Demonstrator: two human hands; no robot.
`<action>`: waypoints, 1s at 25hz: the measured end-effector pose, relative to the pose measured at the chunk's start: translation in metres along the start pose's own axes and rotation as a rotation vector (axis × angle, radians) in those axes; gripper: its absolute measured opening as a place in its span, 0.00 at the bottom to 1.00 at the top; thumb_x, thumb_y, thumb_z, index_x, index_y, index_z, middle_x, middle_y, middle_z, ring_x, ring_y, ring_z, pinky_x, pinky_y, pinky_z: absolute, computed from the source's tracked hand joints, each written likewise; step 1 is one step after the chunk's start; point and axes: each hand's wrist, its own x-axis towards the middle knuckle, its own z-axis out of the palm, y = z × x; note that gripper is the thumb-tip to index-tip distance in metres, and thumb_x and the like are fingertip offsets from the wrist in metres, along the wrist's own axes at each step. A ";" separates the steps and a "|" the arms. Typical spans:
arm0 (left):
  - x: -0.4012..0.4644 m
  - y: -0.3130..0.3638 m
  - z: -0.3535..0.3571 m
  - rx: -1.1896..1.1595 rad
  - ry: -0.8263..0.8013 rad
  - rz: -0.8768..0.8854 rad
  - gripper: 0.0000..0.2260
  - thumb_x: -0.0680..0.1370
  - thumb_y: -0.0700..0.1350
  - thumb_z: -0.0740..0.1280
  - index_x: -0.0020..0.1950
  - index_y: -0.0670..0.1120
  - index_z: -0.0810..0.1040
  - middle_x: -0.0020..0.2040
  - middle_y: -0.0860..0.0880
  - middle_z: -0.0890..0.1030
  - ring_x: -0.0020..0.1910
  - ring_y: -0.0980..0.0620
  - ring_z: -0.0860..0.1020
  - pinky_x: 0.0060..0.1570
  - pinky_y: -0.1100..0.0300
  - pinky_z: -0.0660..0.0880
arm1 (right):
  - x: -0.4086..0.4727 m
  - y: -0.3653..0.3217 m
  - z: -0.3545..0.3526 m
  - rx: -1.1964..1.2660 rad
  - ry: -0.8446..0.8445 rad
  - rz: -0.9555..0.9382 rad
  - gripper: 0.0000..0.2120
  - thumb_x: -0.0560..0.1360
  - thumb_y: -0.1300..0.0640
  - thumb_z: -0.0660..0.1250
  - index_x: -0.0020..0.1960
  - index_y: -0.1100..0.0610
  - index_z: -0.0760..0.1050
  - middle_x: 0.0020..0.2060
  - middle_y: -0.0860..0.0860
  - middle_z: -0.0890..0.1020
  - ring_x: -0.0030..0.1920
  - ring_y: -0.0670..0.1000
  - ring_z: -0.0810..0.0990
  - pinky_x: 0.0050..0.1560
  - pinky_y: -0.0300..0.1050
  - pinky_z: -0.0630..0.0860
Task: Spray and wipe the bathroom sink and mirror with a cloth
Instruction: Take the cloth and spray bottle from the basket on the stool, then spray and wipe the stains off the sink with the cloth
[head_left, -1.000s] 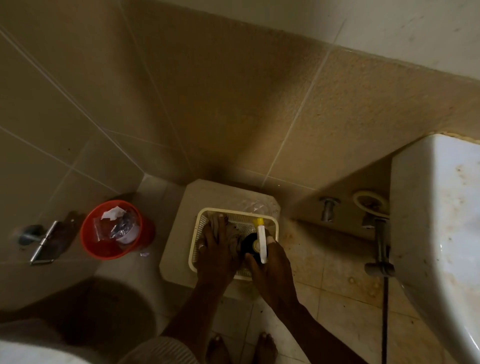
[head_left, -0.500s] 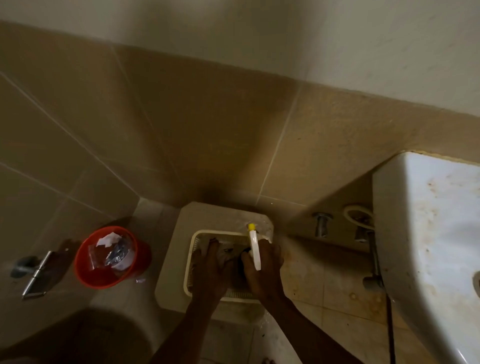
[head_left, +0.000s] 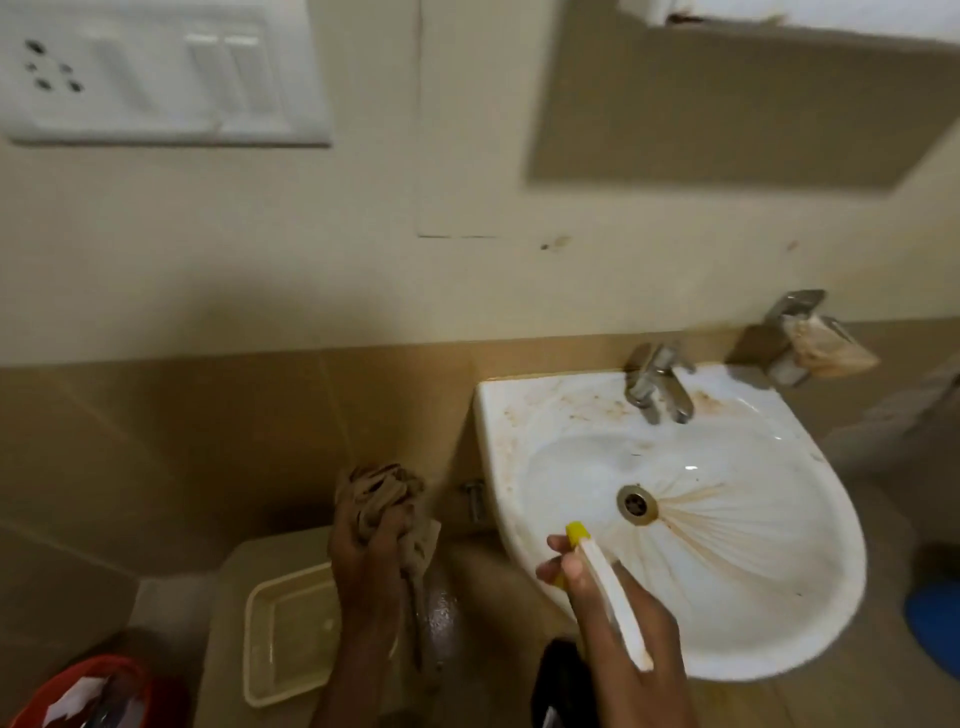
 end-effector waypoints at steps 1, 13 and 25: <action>-0.009 0.013 0.016 0.003 -0.029 0.019 0.23 0.75 0.35 0.69 0.66 0.54 0.76 0.39 0.50 0.84 0.33 0.51 0.79 0.32 0.59 0.74 | 0.004 -0.010 -0.021 -0.008 -0.003 0.007 0.11 0.76 0.39 0.70 0.48 0.45 0.87 0.42 0.45 0.89 0.47 0.39 0.86 0.51 0.38 0.78; -0.073 0.013 0.136 0.223 0.139 0.128 0.20 0.69 0.48 0.70 0.61 0.52 0.79 0.53 0.45 0.83 0.51 0.42 0.82 0.55 0.44 0.81 | 0.080 0.023 -0.154 -0.073 0.084 0.112 0.15 0.82 0.43 0.64 0.45 0.50 0.83 0.38 0.52 0.86 0.43 0.51 0.84 0.44 0.40 0.77; -0.059 -0.008 0.151 0.293 0.193 0.070 0.28 0.63 0.56 0.70 0.64 0.59 0.78 0.63 0.45 0.78 0.56 0.49 0.81 0.55 0.52 0.81 | 0.085 0.032 -0.169 -0.181 -0.382 0.168 0.17 0.81 0.47 0.67 0.46 0.61 0.84 0.32 0.57 0.86 0.30 0.45 0.83 0.32 0.30 0.74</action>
